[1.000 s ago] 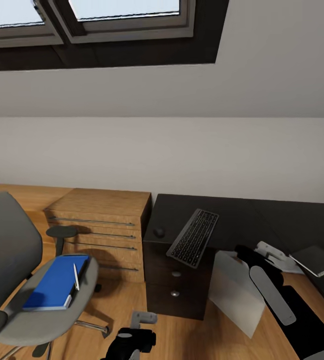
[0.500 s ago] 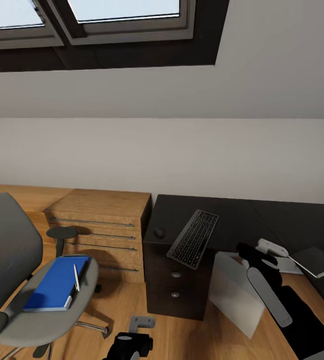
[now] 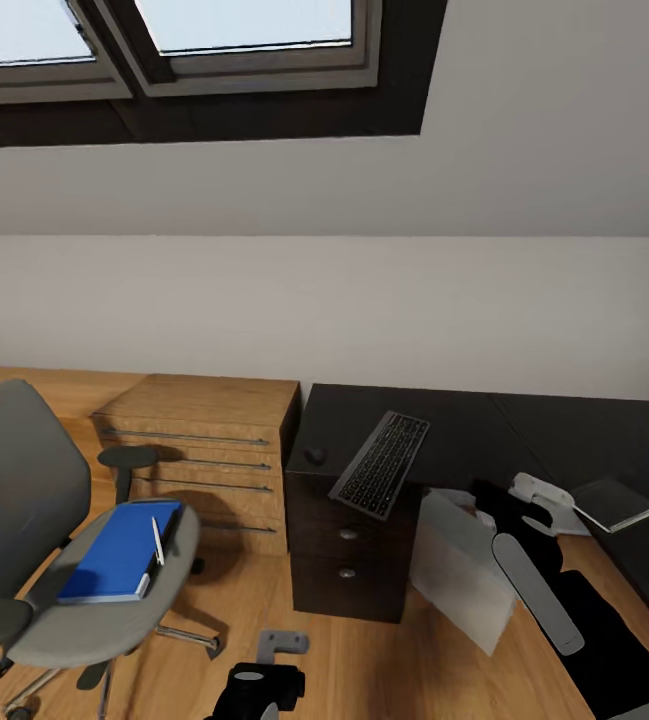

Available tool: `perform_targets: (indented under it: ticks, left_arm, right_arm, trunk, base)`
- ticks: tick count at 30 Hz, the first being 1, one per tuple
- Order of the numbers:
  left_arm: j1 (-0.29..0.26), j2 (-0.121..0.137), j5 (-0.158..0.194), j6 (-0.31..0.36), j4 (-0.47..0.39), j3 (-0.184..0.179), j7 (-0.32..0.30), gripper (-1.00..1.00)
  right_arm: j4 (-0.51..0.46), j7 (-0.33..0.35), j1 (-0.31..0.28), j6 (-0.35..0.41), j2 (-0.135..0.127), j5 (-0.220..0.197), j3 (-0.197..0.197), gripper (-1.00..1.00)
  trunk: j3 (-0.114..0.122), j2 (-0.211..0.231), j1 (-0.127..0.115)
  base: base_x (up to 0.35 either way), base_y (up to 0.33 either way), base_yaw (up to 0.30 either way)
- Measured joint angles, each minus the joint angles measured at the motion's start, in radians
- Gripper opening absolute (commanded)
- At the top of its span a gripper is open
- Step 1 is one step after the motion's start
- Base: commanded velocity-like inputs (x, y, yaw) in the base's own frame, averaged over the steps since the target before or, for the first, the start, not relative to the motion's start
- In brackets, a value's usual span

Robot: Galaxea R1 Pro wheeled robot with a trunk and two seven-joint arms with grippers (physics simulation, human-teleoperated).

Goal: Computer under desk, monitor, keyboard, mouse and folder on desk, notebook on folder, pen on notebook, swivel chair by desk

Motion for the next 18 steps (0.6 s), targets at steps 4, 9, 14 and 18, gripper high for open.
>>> perform_targets:
  ticks: [4, 9, 14, 18]
  left_arm:
    - [0.0, 0.0, 0.0, -0.003, 0.0, 0.001, 0.001, 1.0]
    - [0.0, -0.001, 0.002, -0.003, 0.002, 0.0, -0.001, 1.0]
    - [0.0, -0.001, 0.003, -0.004, 0.002, 0.001, -0.001, 1.0]
    - [0.0, -0.001, 0.003, -0.004, 0.002, 0.0, -0.001, 1.0]
  right_arm:
    - [-0.001, 0.0, 0.0, 0.0, 0.0, 0.0, -0.001, 1.0]
    - [-0.004, 0.0, 0.0, 0.0, 0.0, 0.0, -0.001, 1.0]
    - [-0.002, 0.0, 0.0, 0.0, 0.0, 0.0, -0.001, 1.0]
    - [-0.001, 0.0, 0.0, 0.0, 0.0, 0.0, -0.002, 1.0]
  trunk:
    - [-0.004, 0.0, 0.0]
    - [-0.011, 0.0, -0.001]
    - [-0.019, 0.0, -0.001]
    - [-0.024, 0.0, -0.001]
  base:
    - [-0.242, 0.0, -0.098]
    - [-0.072, 0.0, -0.051]
    - [-0.015, 0.0, -0.111]
    - [-0.002, 0.0, -0.142]
